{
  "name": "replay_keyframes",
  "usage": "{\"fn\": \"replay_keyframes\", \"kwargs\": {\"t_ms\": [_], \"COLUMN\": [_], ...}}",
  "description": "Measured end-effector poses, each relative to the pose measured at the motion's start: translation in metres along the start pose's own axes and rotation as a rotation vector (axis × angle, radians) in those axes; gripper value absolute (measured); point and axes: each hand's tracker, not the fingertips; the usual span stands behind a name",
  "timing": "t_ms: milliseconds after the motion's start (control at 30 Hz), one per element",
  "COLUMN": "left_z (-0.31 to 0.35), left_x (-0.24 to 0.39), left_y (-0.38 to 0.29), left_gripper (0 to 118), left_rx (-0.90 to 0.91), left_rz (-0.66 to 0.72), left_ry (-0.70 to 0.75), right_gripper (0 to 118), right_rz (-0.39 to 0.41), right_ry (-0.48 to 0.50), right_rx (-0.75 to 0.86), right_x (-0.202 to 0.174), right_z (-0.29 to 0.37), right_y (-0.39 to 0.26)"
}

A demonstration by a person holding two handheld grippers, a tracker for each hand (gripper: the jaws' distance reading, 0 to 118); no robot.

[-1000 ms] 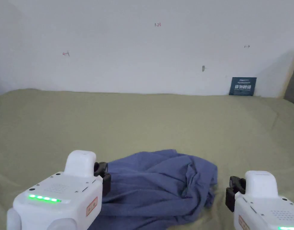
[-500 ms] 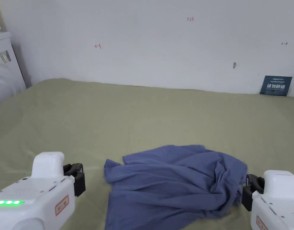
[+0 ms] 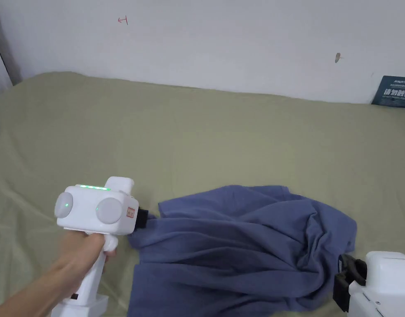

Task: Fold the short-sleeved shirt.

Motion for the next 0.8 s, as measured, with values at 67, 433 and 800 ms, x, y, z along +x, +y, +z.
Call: {"fn": "replay_keyframes", "kwargs": {"t_ms": [67,433,800], "left_z": [-0.024,-0.012,-0.031], "left_x": [0.001,0.026,0.029], "left_y": [0.006,0.005,-0.003], "left_gripper": [118,0,0], "left_rx": [-0.058,-0.069,-0.090], "left_rz": [0.002,-0.090,-0.126], "left_ry": [0.018,0.008,0.002], "right_gripper": [0,0,0], "right_rz": [-0.004,-0.009,-0.097], "right_ry": [-0.001,-0.060,-0.082], "right_rx": [-0.025,-0.086,-0.290], "right_x": [0.005,0.040,0.124], "right_z": [-0.010,-0.034,-0.156], "right_y": [-0.004,-0.010,0.060]}}
